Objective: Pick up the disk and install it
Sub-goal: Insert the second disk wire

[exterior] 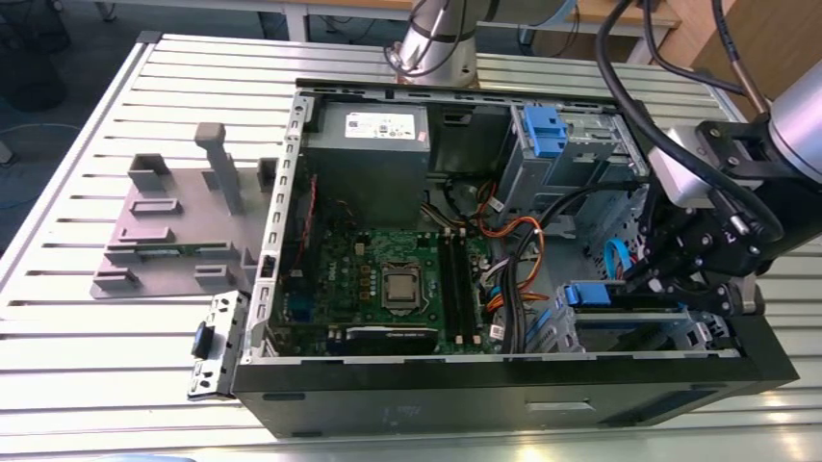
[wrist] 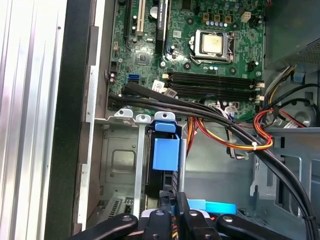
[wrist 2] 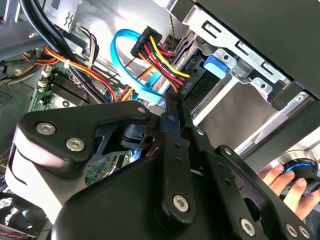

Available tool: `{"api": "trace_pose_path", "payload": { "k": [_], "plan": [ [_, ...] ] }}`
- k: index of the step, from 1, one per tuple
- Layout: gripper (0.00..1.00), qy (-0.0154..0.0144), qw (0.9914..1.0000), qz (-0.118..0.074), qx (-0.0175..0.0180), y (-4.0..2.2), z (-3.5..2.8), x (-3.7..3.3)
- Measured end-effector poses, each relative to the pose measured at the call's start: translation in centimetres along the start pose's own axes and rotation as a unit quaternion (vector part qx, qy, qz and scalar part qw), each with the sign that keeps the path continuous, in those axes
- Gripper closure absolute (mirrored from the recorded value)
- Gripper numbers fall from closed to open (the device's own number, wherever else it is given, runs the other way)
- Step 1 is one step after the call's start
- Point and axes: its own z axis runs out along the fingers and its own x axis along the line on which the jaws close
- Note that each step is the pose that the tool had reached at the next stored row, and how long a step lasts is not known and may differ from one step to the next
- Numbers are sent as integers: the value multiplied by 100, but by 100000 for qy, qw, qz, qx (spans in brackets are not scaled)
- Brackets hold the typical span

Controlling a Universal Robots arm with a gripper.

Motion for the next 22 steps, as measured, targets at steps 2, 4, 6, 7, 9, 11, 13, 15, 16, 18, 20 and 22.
{"api": "trace_pose_path", "payload": {
  "k": [2, 4, 6, 7, 9, 11, 13, 15, 16, 18, 20, 22],
  "plan": [
    [84, 6, 100000, -2, -1, -1, 7, 1],
    [84, 5, 100000, -3, 0, -1, 10, 1],
    [84, -10, 100000, -6, 0, -1, 12, 1],
    [84, -12, 100000, -5, 0, -1, 12, 1],
    [84, -15, 100000, -3, 2, -1, 12, 1],
    [83, -73, 100000, -15, 16, -2, 17, 0],
    [76, -72, 100000, -19, 3, -2, 18, 1],
    [76, 5, 100000, -9, 1, -2, 12, 1],
    [76, 15, 100000, -5, 0, -1, 10, 1],
    [76, 13, 100000, -3, 0, 1, -29, -2],
    [76, 20, 100000, -4, 0, 5, -88, -7],
    [76, 21, 100000, -3, -1, 7, -116, -8]
  ]
}}
